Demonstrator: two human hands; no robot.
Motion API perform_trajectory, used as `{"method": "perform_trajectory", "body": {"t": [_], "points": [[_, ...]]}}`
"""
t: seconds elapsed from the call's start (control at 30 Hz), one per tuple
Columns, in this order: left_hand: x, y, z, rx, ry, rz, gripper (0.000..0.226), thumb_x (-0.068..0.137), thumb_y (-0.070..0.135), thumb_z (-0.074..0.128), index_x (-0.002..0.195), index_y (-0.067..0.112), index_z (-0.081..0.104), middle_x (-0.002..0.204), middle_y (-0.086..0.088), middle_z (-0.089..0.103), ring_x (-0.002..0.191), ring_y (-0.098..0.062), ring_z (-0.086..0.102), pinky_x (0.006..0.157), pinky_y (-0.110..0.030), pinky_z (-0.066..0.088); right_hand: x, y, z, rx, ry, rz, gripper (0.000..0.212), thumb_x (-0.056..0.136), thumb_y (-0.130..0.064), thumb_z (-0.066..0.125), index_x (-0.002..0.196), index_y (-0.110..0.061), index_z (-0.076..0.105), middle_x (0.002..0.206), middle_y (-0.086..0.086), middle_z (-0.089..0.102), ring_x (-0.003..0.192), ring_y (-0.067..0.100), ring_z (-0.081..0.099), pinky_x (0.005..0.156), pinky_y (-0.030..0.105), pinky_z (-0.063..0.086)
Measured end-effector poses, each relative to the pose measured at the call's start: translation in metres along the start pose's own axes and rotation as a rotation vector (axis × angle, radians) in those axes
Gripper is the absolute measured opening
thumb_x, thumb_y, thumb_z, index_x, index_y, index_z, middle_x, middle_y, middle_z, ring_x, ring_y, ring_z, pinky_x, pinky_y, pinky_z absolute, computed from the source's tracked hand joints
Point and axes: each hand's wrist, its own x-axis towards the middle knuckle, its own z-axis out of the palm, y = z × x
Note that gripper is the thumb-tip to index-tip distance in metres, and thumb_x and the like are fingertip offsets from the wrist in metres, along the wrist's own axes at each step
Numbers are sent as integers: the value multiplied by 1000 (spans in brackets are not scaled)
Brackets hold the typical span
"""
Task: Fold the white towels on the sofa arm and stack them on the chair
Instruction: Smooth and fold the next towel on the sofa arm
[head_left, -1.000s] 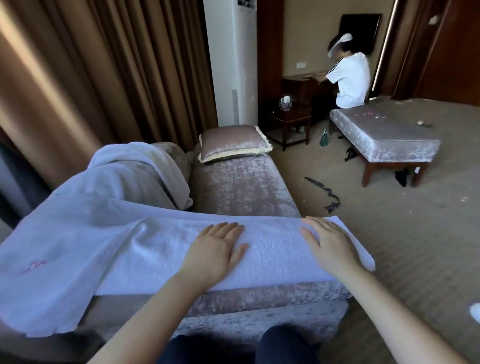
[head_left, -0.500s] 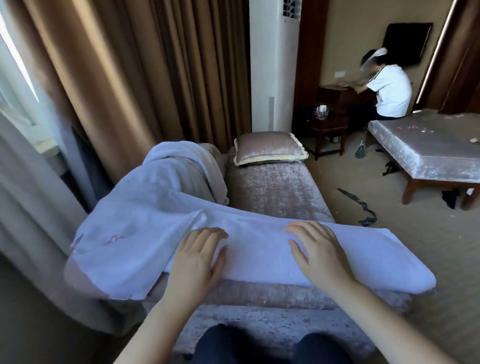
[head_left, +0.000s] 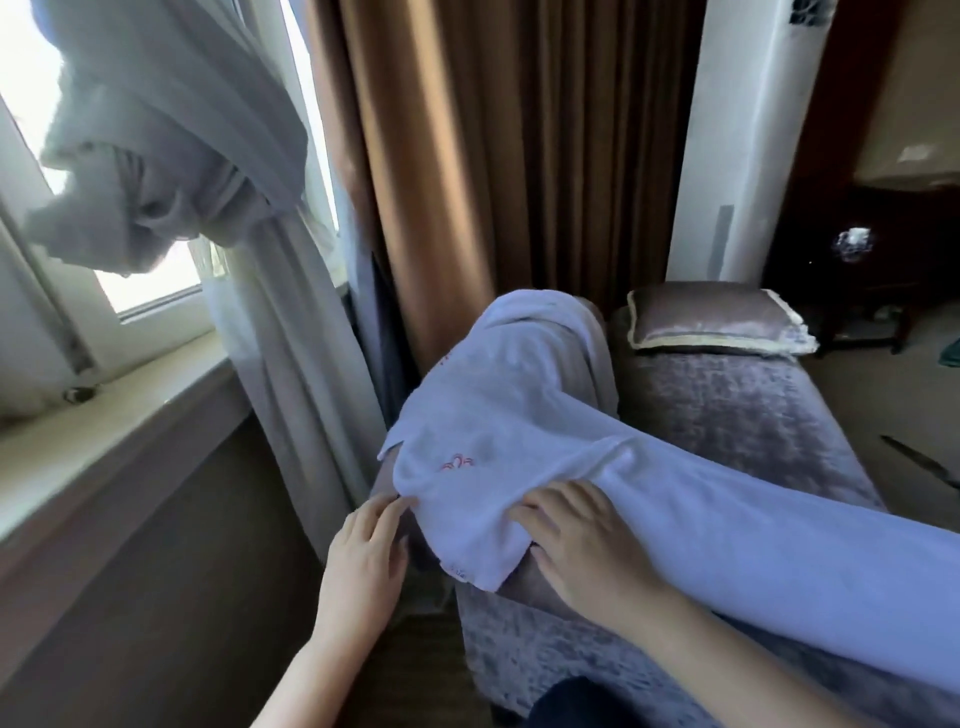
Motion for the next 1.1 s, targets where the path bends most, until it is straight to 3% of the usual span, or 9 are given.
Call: {"method": "perform_trajectory", "body": {"t": [0.17, 0.33, 0.43, 0.5, 0.57, 0.67, 0.8, 0.9, 1.1], "points": [[7, 2, 11, -96, 104, 34, 46, 77, 15, 68, 121, 20, 58, 116, 0, 55, 99, -25, 55, 83, -38, 48, 15, -6, 2, -132, 154, -11, 20, 73, -3, 67, 84, -19, 68, 78, -2, 54, 69, 20, 49, 68, 30, 32], [29, 9, 9, -244, 255, 30, 20, 86, 24, 54, 103, 21, 64, 107, 1, 53, 89, -17, 50, 77, -33, 46, 54, 3, -20, 4, 328, 145, 20, 88, -19, 51, 88, -18, 71, 85, -2, 60, 72, 13, 50, 66, 24, 27], [49, 7, -6, -322, 299, -8, 23, 93, 30, 50, 89, 16, 68, 101, 7, 60, 96, -5, 46, 85, -23, 39, 91, 15, -23, 63, 307, 296, 24, 90, -24, 48, 90, -17, 70, 87, -3, 64, 68, 14, 53, 59, 24, 35], [64, 9, -23, -437, 268, -131, 20, 98, 27, 51, 82, 26, 64, 92, 14, 62, 95, 3, 48, 83, -8, 36, 116, 23, -19, 141, 242, 436, 18, 93, -23, 53, 91, -16, 69, 84, -2, 66, 67, 20, 61, 55, 24, 32], [78, 9, -34, -554, 187, -267, 25, 98, 17, 52, 78, 26, 63, 85, 12, 63, 95, 4, 51, 77, -4, 35, 140, 33, -7, 200, 122, 551, 14, 96, -24, 56, 94, -16, 67, 85, 0, 67, 75, 23, 62, 55, 30, 37], [91, -6, -32, -492, 33, -335, 28, 99, 18, 50, 77, 18, 66, 86, 5, 64, 93, -4, 51, 78, -14, 38, 162, 43, 20, 289, -46, 655, 16, 96, -22, 56, 108, -15, 63, 101, 0, 67, 94, 21, 61, 75, 33, 48], [85, -29, -13, -298, -228, -389, 24, 99, 29, 50, 93, 19, 71, 105, 7, 60, 108, -16, 48, 94, -36, 40, 157, 46, 39, 364, -130, 646, 33, 95, -14, 56, 128, -16, 53, 130, 0, 52, 112, 18, 56, 92, 30, 45], [85, -28, -14, -357, -164, -403, 17, 97, 27, 55, 87, 24, 69, 102, 9, 59, 104, -14, 48, 91, -35, 41, 139, 44, 30, 418, -52, 563, 30, 94, -12, 57, 123, -17, 56, 127, -7, 49, 98, 13, 60, 85, 26, 46], [92, -6, -20, -309, 8, -346, 18, 93, 29, 61, 79, 20, 68, 82, 10, 58, 86, -13, 47, 77, -30, 37, 38, 47, -8, 281, -5, 486, 12, 91, -17, 64, 102, -22, 64, 111, -15, 54, 99, 5, 56, 83, 25, 46]]}}
